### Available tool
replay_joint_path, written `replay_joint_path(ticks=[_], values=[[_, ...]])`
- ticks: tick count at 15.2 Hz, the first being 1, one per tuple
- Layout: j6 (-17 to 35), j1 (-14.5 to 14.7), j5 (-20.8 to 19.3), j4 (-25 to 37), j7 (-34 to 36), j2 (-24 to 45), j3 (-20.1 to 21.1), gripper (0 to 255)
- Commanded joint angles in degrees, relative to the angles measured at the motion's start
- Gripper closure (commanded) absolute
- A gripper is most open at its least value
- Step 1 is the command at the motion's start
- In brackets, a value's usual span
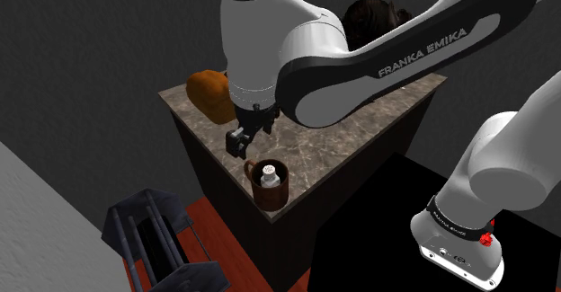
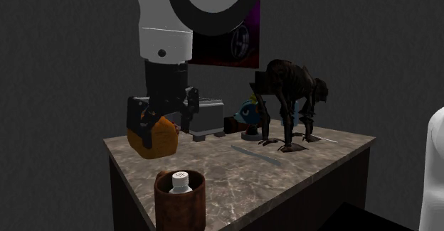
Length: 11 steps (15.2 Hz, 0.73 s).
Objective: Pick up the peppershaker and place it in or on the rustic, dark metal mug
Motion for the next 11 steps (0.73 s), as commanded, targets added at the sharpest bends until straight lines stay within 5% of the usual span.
replay_joint_path(ticks=[1, 3, 11], values=[[-2.9, 0.5, 1.4, 1.4, -0.9, -1.8, -0.3, 0], [-6.2, 1.0, 2.5, 3.4, -1.7, -3.3, -0.6, 0], [-6.2, 1.0, 2.5, 3.4, -1.7, -3.3, -0.6, 0]])
